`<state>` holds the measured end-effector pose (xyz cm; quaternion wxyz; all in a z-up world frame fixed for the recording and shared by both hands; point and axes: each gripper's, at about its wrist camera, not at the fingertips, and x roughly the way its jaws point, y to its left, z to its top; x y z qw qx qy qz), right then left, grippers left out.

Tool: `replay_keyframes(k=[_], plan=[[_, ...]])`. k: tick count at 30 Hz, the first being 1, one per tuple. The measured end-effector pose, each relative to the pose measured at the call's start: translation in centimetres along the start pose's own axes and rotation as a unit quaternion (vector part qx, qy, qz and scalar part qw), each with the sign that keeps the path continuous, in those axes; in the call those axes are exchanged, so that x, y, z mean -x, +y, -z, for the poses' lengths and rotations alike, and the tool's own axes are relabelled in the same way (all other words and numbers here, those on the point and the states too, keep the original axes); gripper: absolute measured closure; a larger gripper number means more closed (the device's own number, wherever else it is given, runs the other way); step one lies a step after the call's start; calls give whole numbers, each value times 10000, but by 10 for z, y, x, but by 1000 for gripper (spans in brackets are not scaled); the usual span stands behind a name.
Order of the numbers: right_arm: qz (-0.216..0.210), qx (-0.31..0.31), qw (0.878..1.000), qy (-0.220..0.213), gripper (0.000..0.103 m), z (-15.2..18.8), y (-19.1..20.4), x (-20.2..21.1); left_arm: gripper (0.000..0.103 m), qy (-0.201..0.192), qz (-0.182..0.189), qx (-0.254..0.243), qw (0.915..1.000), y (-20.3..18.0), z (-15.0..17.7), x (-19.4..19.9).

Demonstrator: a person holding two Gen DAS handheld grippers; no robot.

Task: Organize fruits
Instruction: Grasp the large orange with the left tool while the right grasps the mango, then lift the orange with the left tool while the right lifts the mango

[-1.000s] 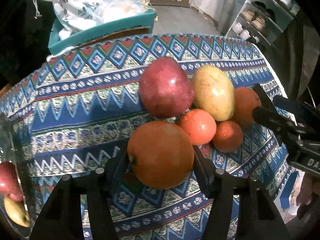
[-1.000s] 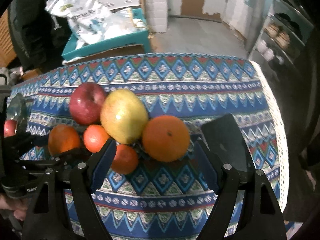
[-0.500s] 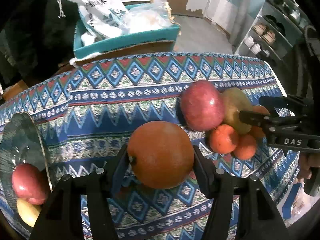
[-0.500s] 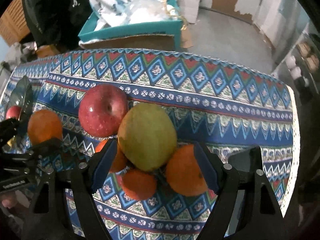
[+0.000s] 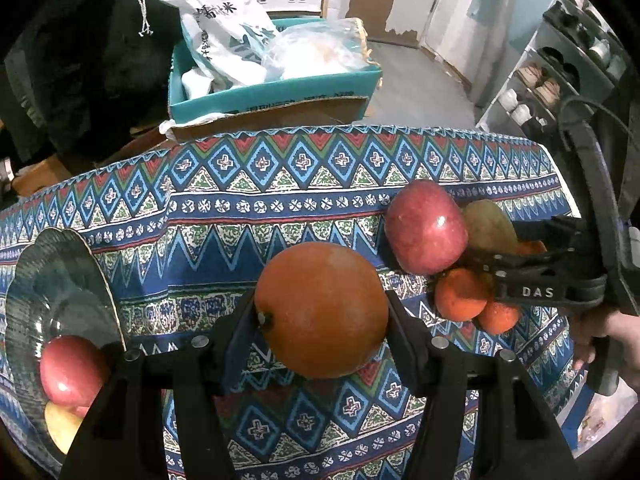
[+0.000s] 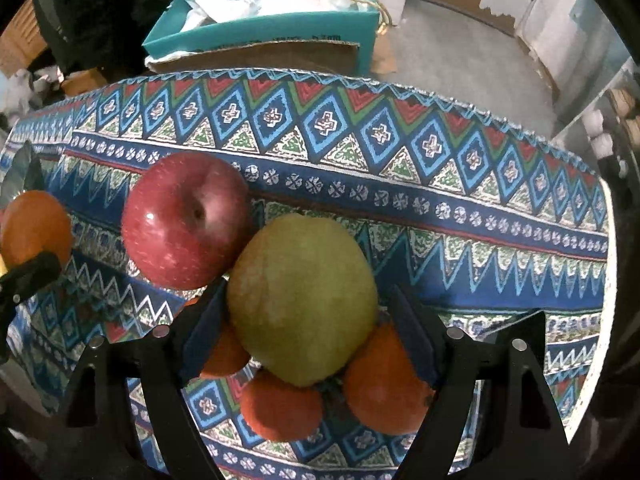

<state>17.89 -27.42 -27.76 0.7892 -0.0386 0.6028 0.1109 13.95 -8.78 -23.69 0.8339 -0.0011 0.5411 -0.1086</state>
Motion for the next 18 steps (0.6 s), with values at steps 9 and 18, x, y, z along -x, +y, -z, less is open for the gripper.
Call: replay_keyframes(k=[9, 18], plan=[[92, -22, 9998, -148, 29, 1, 10, -5, 41, -42, 18, 60, 10000, 3, 0, 5], [300, -365, 9965, -690, 29, 24, 14, 18, 41, -220, -3, 113, 9997, 6, 0, 23]])
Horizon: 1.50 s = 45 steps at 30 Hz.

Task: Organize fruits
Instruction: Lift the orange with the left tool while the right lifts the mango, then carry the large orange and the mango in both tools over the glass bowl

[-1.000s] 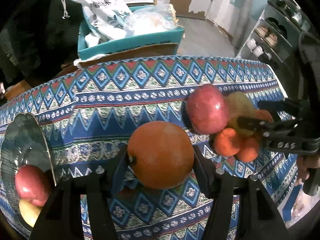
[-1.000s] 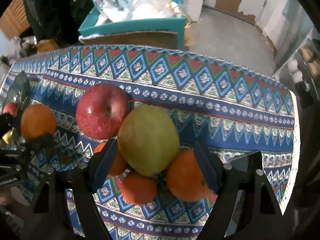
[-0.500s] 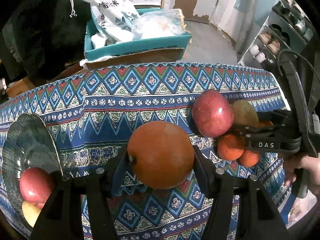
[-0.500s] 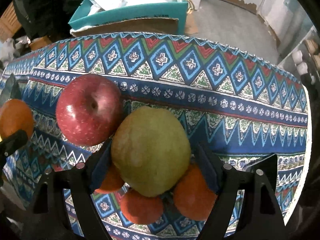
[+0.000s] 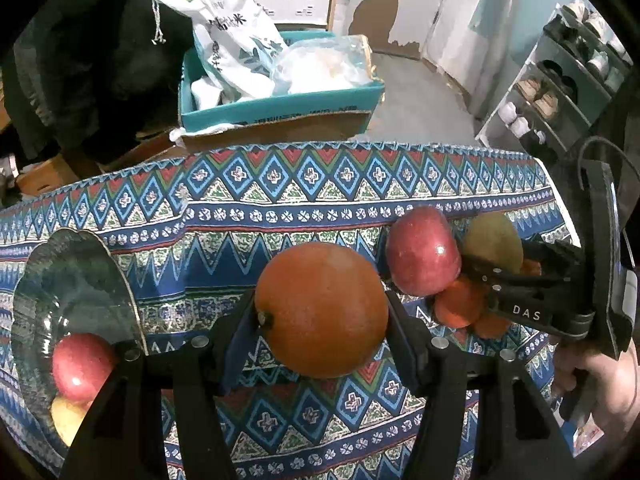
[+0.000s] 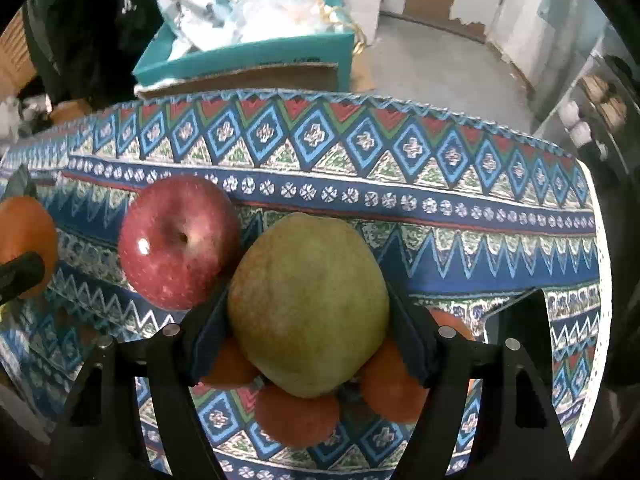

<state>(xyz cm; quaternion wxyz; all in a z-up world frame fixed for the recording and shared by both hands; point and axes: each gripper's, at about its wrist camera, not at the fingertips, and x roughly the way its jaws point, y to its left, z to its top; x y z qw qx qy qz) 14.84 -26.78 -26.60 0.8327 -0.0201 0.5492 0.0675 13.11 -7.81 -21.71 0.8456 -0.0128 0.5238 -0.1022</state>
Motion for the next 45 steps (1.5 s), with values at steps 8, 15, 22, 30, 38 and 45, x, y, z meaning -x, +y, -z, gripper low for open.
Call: replay_keyframes(k=[8, 15, 22, 30, 38, 45], plan=[[86, -159, 9989, -434, 29, 2, -3, 37, 41, -212, -1, 16, 9998, 2, 2, 23], [110, -208, 9968, -768, 29, 0, 0, 66, 41, -433, -21, -3, 9991, 5, 3, 47], [110, -123, 9944, -1039, 29, -5, 15, 93, 41, -651, -30, 50, 9979, 13, 4, 70], [-22, -51, 9906, -1364, 29, -8, 34, 123, 41, -844, -60, 125, 9963, 25, 8, 92], [-249, 150, 9853, -1681, 29, -10, 63, 153, 41, -1002, -86, 235, 9946, 42, 15, 116], [-443, 318, 9811, -1857, 29, -13, 86, 171, 41, -1123, -119, 303, 9931, 54, 22, 135]])
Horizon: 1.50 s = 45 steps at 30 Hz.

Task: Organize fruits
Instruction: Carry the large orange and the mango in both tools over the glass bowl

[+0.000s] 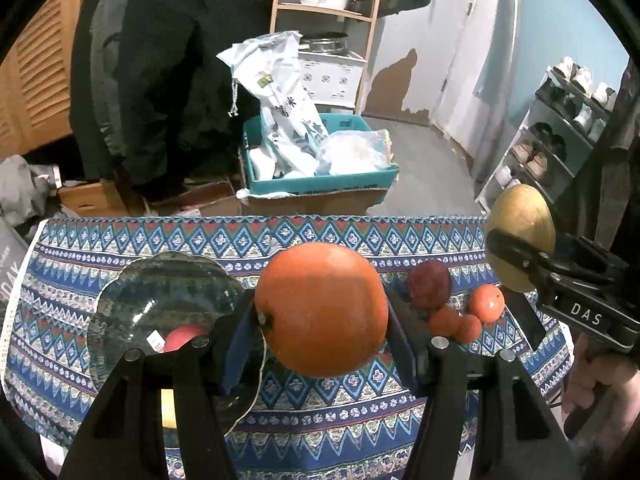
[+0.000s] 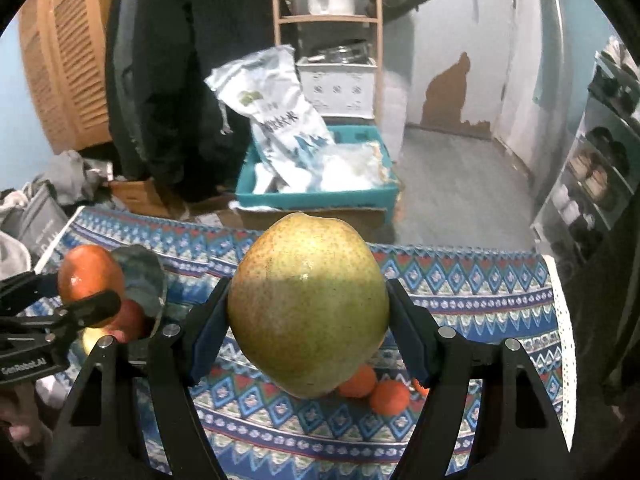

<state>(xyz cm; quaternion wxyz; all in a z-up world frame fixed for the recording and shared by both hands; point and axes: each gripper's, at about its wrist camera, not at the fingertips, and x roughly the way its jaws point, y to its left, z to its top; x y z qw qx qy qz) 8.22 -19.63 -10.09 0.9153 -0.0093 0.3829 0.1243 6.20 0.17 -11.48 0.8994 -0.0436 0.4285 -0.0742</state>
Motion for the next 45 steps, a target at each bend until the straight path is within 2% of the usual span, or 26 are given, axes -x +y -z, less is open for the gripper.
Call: replay_keyframes(k=[8, 21, 31, 45], plan=[[-223, 156, 9996, -104, 29, -11, 29, 5, 41, -23, -65, 146, 9999, 17, 1, 10], [-523, 364, 9980, -41, 29, -23, 73, -14, 41, -84, -251, 435, 9987, 55, 3, 21], [-808, 584, 9949, 143, 29, -30, 118, -38, 41, -62, -486, 726, 9962, 98, 10, 23], [-1239, 842, 9866, 640, 29, -25, 183, -96, 41, 178, -856, 1123, 9898, 158, 26, 6]])
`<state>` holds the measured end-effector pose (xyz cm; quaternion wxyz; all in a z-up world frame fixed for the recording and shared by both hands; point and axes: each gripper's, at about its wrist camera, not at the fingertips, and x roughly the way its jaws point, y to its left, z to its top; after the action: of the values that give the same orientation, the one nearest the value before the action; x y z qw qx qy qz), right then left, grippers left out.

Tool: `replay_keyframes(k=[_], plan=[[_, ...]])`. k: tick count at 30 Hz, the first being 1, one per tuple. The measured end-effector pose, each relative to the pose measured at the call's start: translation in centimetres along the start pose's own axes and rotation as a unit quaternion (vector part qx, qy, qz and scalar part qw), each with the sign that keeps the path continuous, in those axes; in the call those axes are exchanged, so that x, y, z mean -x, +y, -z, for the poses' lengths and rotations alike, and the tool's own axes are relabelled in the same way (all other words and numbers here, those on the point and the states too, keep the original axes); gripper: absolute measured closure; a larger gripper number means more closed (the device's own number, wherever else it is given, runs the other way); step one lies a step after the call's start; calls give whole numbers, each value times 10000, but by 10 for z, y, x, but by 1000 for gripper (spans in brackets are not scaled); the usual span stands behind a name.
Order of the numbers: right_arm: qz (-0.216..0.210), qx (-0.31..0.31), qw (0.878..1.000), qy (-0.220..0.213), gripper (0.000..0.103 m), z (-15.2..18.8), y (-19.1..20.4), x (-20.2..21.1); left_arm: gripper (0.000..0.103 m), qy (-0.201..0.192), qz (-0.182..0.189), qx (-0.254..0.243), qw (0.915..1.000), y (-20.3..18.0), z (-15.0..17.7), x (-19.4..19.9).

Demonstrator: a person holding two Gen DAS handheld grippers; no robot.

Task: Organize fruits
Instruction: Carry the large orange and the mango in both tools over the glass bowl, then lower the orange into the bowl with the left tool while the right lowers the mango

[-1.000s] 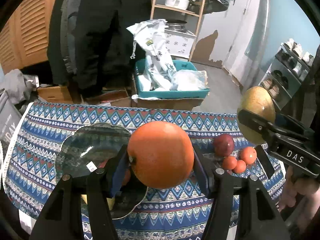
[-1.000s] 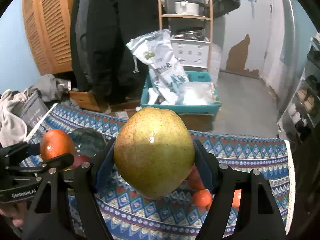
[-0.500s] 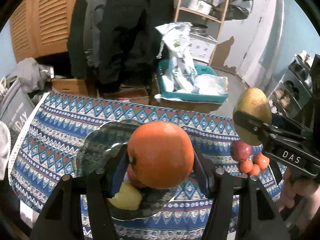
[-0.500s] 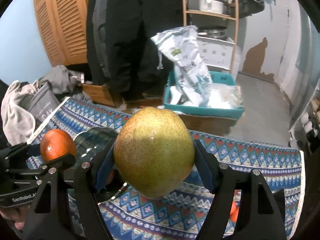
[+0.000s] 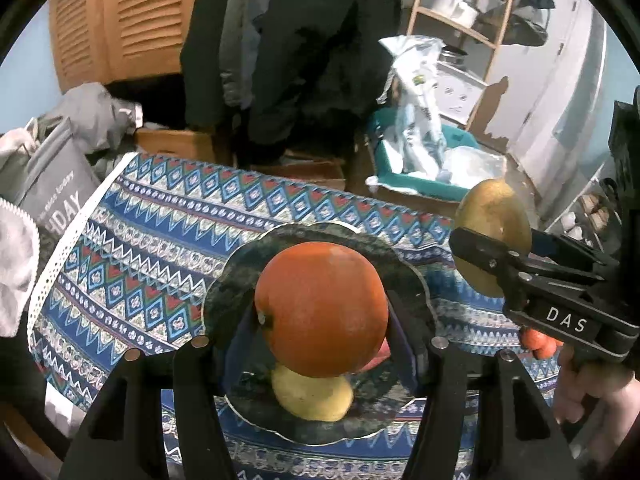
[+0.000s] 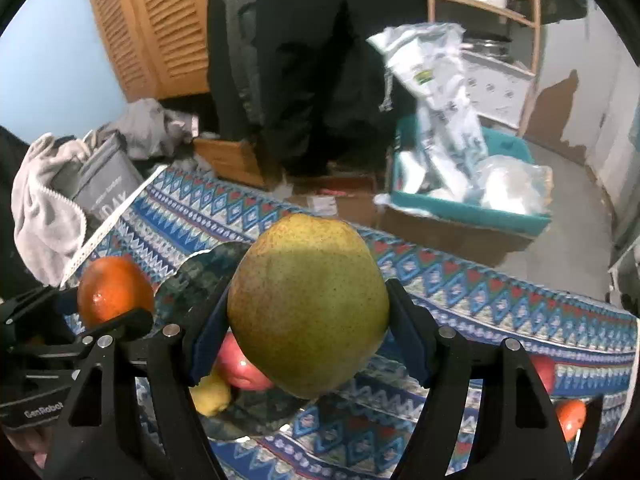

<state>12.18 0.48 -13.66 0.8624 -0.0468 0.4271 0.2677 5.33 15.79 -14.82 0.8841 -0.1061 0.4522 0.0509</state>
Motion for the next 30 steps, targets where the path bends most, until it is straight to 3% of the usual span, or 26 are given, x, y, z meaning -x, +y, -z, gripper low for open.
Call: replay_keyframes(k=[15, 30], plan=[[-275, -52, 9971, 714, 29, 14, 17, -71, 41, 573, -318, 318, 9973, 38, 14, -53], [-251, -60, 9937, 1087, 28, 17, 18, -97, 40, 1033, -309, 612, 9923, 50, 25, -83]])
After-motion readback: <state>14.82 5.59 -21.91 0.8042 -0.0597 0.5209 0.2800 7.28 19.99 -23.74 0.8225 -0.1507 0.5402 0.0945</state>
